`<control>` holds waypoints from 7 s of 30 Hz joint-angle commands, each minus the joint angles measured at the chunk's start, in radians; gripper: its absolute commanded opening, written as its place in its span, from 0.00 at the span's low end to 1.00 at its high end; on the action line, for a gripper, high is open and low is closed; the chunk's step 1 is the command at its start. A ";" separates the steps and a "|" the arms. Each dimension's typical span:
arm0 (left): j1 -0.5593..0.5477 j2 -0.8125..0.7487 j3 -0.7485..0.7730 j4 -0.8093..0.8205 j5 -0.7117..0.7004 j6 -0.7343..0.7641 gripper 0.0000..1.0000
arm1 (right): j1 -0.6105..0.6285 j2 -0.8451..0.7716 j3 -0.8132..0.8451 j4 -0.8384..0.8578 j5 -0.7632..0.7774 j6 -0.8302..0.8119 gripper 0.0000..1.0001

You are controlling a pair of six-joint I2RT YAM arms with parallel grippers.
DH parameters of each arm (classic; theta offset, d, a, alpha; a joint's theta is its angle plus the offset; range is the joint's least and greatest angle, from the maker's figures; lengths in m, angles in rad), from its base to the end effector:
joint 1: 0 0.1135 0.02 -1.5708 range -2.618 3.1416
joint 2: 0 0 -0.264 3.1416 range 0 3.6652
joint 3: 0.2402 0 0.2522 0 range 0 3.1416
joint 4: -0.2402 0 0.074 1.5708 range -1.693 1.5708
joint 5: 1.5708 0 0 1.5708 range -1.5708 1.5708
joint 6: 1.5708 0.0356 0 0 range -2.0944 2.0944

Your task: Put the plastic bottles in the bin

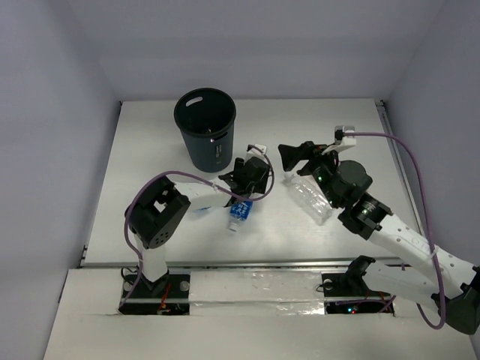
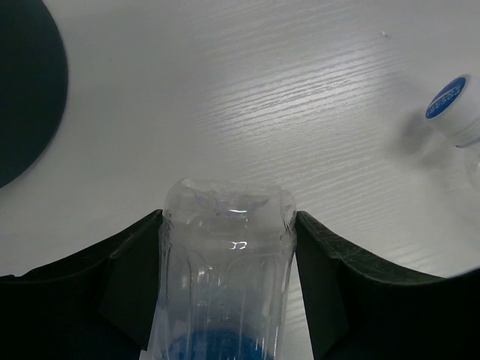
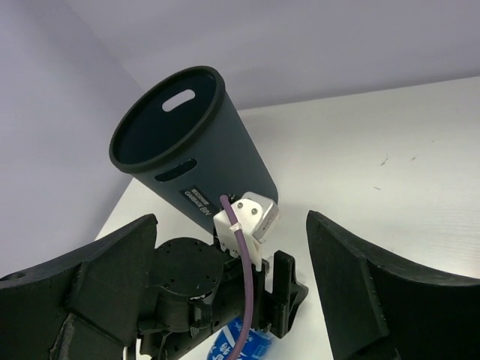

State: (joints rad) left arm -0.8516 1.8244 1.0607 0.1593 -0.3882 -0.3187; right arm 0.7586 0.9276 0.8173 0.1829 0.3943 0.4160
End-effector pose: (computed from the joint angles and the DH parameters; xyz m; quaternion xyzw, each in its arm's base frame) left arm 0.2688 -0.2865 0.1822 0.1423 0.8618 -0.1094 0.4744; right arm 0.1679 0.1403 0.3652 0.0275 0.6825 0.2869 0.6717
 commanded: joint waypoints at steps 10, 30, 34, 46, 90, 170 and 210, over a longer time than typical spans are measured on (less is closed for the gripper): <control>-0.015 -0.273 0.001 0.126 0.175 -0.052 0.32 | -0.005 -0.065 -0.010 0.035 0.046 0.000 0.85; 0.225 -0.515 0.327 0.344 -0.121 0.151 0.32 | -0.005 -0.108 -0.049 0.055 0.109 0.012 0.81; 0.328 -0.441 0.416 0.390 -0.118 0.173 0.32 | -0.005 -0.111 -0.050 0.056 0.104 0.012 0.81; 0.416 -0.235 0.388 0.672 -0.235 0.406 0.32 | -0.005 -0.096 -0.047 0.064 0.071 0.014 0.81; -0.217 -0.872 -0.557 0.674 -0.049 -0.068 0.00 | -0.257 0.112 0.114 -0.301 -0.095 -0.008 0.01; -0.294 -1.212 -0.665 0.405 0.081 -0.132 0.14 | -0.602 1.120 0.801 -1.096 -0.107 -0.333 0.68; -0.276 -1.329 -0.637 0.260 -0.197 -0.140 0.25 | -0.182 0.615 0.928 -0.229 -0.299 -0.113 0.52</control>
State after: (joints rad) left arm -1.1358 0.5694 0.3855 0.4557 -0.4751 -0.4644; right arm 0.5323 1.5024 1.6901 -0.3016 0.2501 0.2256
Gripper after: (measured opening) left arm 0.241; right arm 0.599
